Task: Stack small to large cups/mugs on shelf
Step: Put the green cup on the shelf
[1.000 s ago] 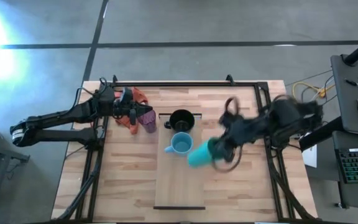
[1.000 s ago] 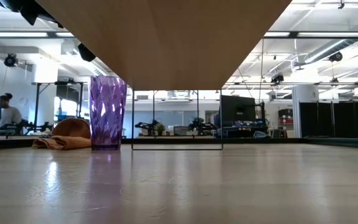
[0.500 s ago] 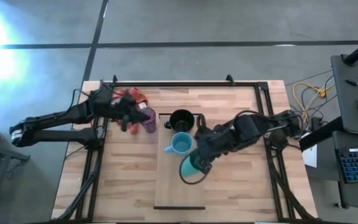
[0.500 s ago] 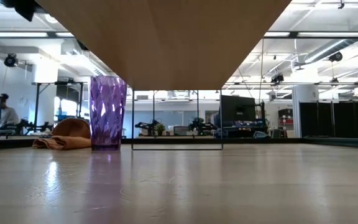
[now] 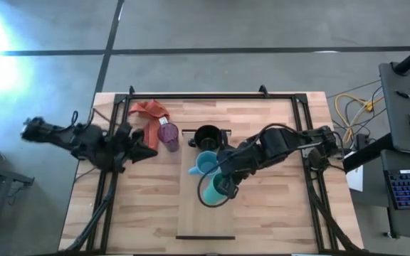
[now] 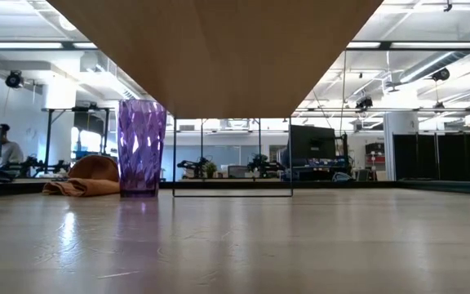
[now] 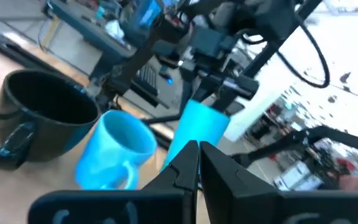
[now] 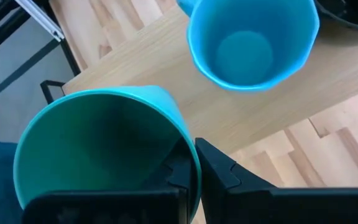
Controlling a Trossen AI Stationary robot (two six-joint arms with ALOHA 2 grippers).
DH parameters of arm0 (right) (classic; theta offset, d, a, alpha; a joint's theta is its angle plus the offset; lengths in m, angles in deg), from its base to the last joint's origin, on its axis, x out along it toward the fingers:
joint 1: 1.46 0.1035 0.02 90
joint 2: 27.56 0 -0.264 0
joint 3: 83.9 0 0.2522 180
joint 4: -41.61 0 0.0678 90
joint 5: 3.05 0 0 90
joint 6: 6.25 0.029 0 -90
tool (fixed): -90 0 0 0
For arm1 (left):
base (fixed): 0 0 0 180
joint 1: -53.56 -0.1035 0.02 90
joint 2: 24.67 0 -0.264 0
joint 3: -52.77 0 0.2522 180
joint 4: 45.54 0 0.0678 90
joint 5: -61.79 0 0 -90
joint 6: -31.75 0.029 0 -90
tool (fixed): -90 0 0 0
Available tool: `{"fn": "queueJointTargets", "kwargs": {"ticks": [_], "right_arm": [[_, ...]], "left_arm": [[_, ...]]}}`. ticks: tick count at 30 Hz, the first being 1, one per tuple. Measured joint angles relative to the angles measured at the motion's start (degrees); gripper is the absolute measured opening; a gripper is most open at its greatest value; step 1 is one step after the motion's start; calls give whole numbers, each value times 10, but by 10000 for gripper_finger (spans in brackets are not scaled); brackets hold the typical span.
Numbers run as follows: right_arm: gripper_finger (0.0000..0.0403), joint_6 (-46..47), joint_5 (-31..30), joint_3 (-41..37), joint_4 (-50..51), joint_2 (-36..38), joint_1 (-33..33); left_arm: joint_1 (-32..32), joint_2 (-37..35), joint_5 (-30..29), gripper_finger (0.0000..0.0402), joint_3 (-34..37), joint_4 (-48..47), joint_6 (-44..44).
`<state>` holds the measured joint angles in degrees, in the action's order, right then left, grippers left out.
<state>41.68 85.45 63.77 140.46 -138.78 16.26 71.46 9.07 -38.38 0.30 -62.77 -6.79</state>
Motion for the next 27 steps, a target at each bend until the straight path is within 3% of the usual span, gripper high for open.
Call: {"fn": "queueJointTargets", "kwargs": {"ticks": [6, 9, 19, 27], "right_arm": [[9, -29, 3, 0, 0, 0, 0], [9, -40, 7, 0, -1, -2, 3], [9, -82, -22, -1, -33, -42, 20], [9, -84, -66, -2, -37, -56, 20]], "left_arm": [[207, 113, -274, 0, -64, 4, 50], [245, 177, -344, 0, -101, -1, 42], [255, 318, -354, 0, -142, -17, -30], [269, 363, -350, 0, -172, -17, -48]]}}
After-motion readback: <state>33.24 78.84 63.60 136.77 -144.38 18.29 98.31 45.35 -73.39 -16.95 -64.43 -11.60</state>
